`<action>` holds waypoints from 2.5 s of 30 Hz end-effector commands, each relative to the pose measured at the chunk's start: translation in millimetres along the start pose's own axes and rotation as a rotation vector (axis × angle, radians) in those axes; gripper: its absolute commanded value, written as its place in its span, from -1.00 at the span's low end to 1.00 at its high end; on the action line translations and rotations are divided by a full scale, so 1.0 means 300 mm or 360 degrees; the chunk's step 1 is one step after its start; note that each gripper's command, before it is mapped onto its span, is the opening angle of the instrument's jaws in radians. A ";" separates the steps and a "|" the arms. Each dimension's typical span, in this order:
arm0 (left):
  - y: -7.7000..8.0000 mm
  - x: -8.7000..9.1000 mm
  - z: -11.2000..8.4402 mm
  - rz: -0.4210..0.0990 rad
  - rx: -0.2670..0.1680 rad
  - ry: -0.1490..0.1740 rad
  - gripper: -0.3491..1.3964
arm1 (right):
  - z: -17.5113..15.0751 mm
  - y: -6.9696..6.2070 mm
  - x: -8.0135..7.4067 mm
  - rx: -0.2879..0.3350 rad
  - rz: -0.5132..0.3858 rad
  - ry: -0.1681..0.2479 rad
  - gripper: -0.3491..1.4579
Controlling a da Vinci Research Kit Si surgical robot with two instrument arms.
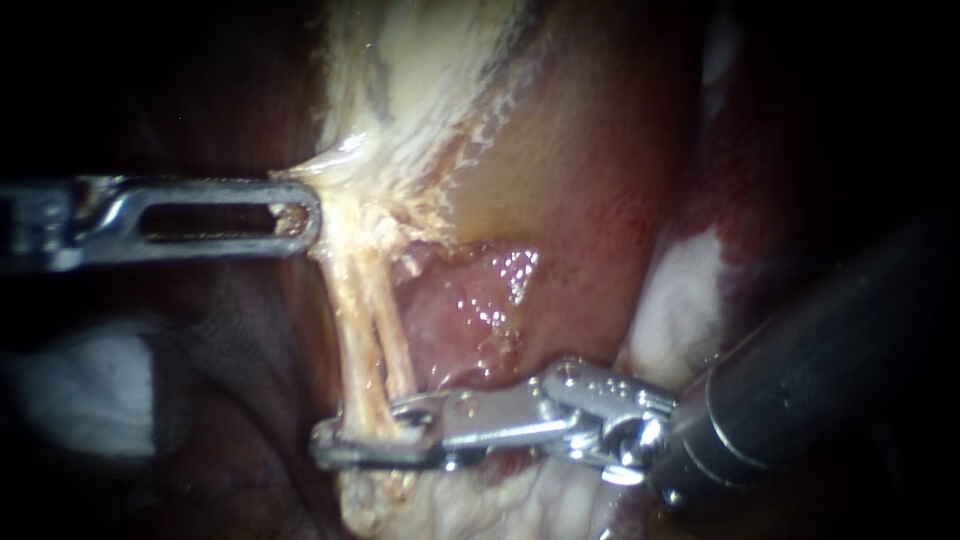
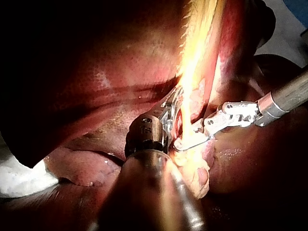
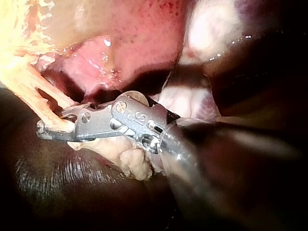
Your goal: Going back first clip left tube
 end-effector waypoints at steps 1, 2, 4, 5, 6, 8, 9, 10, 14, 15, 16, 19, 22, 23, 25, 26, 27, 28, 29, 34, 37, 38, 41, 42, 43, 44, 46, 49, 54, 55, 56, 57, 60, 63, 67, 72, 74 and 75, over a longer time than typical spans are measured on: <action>-0.0002 0.0000 -0.0001 0.0000 0.0000 -0.0001 -1.00 | 0.000 0.0000 -0.0001 -0.0001 -0.0001 0.0000 -1.00; -0.0003 0.0000 -0.0002 0.0000 -0.0001 -0.0001 -1.00 | 0.000 0.0000 -0.0001 0.0000 -0.0001 0.0000 -1.00; -0.0003 0.0000 -0.0002 0.0000 -0.0001 -0.0001 -1.00 | 0.000 0.0000 -0.0001 0.0000 -0.0001 0.0000 -1.00; -0.0003 0.0000 -0.0002 0.0000 -0.0001 -0.0001 -1.00 | 0.000 0.0000 -0.0001 0.0000 -0.0001 0.0000 -1.00; -0.0003 0.0000 -0.0002 0.0000 -0.0001 -0.0001 -1.00 | 0.000 0.0000 -0.0001 0.0005 -0.0001 -0.0002 -1.00; -0.0003 0.0000 -0.0002 0.0000 -0.0001 -0.0001 -1.00 | 0.001 0.0002 0.0004 0.0003 0.0000 0.0000 -0.62; -0.0003 0.0000 -0.0002 0.0000 -0.0001 -0.0001 -1.00 | 0.001 0.0004 0.0006 0.0002 0.0001 0.0000 -0.39; -0.0003 0.0000 -0.0002 0.0000 -0.0001 -0.0001 -1.00 | 0.002 0.0006 0.0008 0.0000 -0.0018 0.0000 -0.18; -0.0005 0.0001 -0.0003 -0.0001 -0.0001 -0.0001 -1.00 | 0.003 0.0016 0.0010 -0.0001 -0.0111 -0.0010 -0.04; -0.0005 0.0001 -0.0003 -0.0001 -0.0001 -0.0001 -1.00 | 0.003 0.0019 0.0011 0.0000 -0.0130 -0.0002 -0.01; -0.0005 0.0001 -0.0003 -0.0001 -0.0001 -0.0001 -1.00 | 0.003 0.0020 0.0012 0.0001 -0.0159 0.0006 -0.01; -0.0006 0.0002 -0.0005 -0.0001 -0.0002 -0.0002 -1.00 | 0.004 0.0025 0.0019 -0.0009 -0.0247 0.0046 0.03; -0.0012 0.0005 -0.0008 -0.0002 -0.0003 -0.0003 -1.00 | 0.005 0.0031 0.0026 -0.0023 -0.0330 0.0058 0.05; -0.0014 0.0005 -0.0009 -0.0003 -0.0004 -0.0003 -1.00 | 0.005 0.0032 0.0027 -0.0028 -0.0349 0.0057 0.05; -0.0018 0.0007 -0.0011 -0.0004 -0.0005 -0.0004 -1.00 | 0.005 0.0039 0.0029 -0.0036 -0.0375 0.0057 0.05; -0.0020 0.0007 -0.0011 -0.0004 -0.0005 -0.0004 -1.00 | 0.005 0.0043 0.0029 -0.0038 -0.0384 0.0057 0.05; -0.0020 0.0007 -0.0011 -0.0004 -0.0005 -0.0004 -1.00 | 0.004 0.0049 0.0031 -0.0040 -0.0401 0.0056 0.05; -0.0020 0.0007 -0.0011 -0.0004 -0.0005 -0.0004 -1.00 | 0.004 0.0054 0.0033 -0.0041 -0.0410 0.0060 0.05; -0.0020 0.0007 -0.0011 -0.0004 -0.0005 -0.0004 -1.00 | 0.004 0.0058 0.0034 -0.0043 -0.0427 0.0060 0.05; -0.0020 0.0007 -0.0011 -0.0004 -0.0005 -0.0004 -1.00 | 0.003 0.0072 0.0043 -0.0049 -0.0479 0.0062 0.05; -0.0020 0.0007 -0.0012 -0.0004 -0.0005 -0.0004 -1.00 | 0.002 0.0072 0.0048 -0.0065 -0.0533 0.0059 0.05; -0.0020 0.0007 -0.0012 -0.0004 -0.0005 -0.0004 -1.00 | 0.002 0.0072 0.0050 -0.0064 -0.0532 0.0060 0.05; -0.0021 0.0008 -0.0012 -0.0004 -0.0005 -0.0004 -1.00 | 0.001 0.0070 0.0052 -0.0073 -0.0549 0.0059 0.05; -0.0021 0.0008 -0.0012 -0.0004 -0.0005 -0.0004 -1.00 | 0.001 0.0069 0.0052 -0.0077 -0.0549 0.0059 0.05; -0.0021 0.0008 -0.0012 -0.0004 -0.0005 -0.0004 -1.00 | 0.000 0.0068 0.0050 -0.0081 -0.0549 0.0059 0.05; -0.0021 0.0008 -0.0012 -0.0004 -0.0005 -0.0004 -1.00 | 0.000 0.0067 0.0049 -0.0090 -0.0549 0.0060 0.05; -0.0020 0.0007 -0.0012 -0.0004 -0.0005 -0.0004 -1.00 | -0.001 0.0069 0.0046 -0.0110 -0.0585 0.0057 0.05; -0.0020 0.0008 -0.0013 -0.0004 -0.0005 -0.0004 -1.00 | -0.002 0.0077 0.0042 -0.0127 -0.0611 0.0055 0.05; -0.0020 0.0009 -0.0015 -0.0004 -0.0005 -0.0004 -1.00 | -0.006 0.0066 0.0031 -0.0119 -0.0621 0.0052 0.05; -0.0020 0.0009 -0.0015 -0.0004 -0.0005 -0.0004 -1.00 | -0.007 0.0061 0.0032 -0.0116 -0.0630 0.0051 0.05; -0.0020 0.0009 -0.0015 -0.0004 -0.0005 -0.0004 -1.00 | -0.009 0.0055 0.0035 -0.0113 -0.0638 0.0050 0.05; -0.0020 0.0008 -0.0015 -0.0004 -0.0005 -0.0004 -1.00 | -0.010 0.0050 0.0037 -0.0111 -0.0637 0.0050 0.05; -0.0019 0.0009 -0.0016 -0.0004 -0.0005 -0.0004 -1.00 | -0.015 0.0026 0.0040 -0.0098 -0.0653 0.0047 0.05; -0.0018 0.0009 -0.0017 -0.0003 -0.0005 -0.0004 -1.00 | -0.021 -0.0010 0.0045 -0.0082 -0.0697 0.0041 0.05; -0.0018 0.0009 -0.0017 -0.0003 -0.0005 -0.0004 -1.00 | -0.031 -0.0057 0.0080 -0.0062 -0.0785 0.0034 0.05; -0.0018 0.0009 -0.0016 -0.0003 -0.0005 -0.0004 -1.00 | -0.047 -0.0092 0.0158 -0.0107 -0.0861 0.0026 0.05; -0.0018 0.0009 -0.0014 -0.0003 -0.0005 -0.0004 -1.00 | -0.052 -0.0102 0.0183 -0.0121 -0.0886 0.0022 0.05; -0.0017 0.0009 -0.0014 -0.0003 -0.0005 -0.0004 -1.00 | -0.056 -0.0109 0.0196 -0.0132 -0.0907 0.0019 0.05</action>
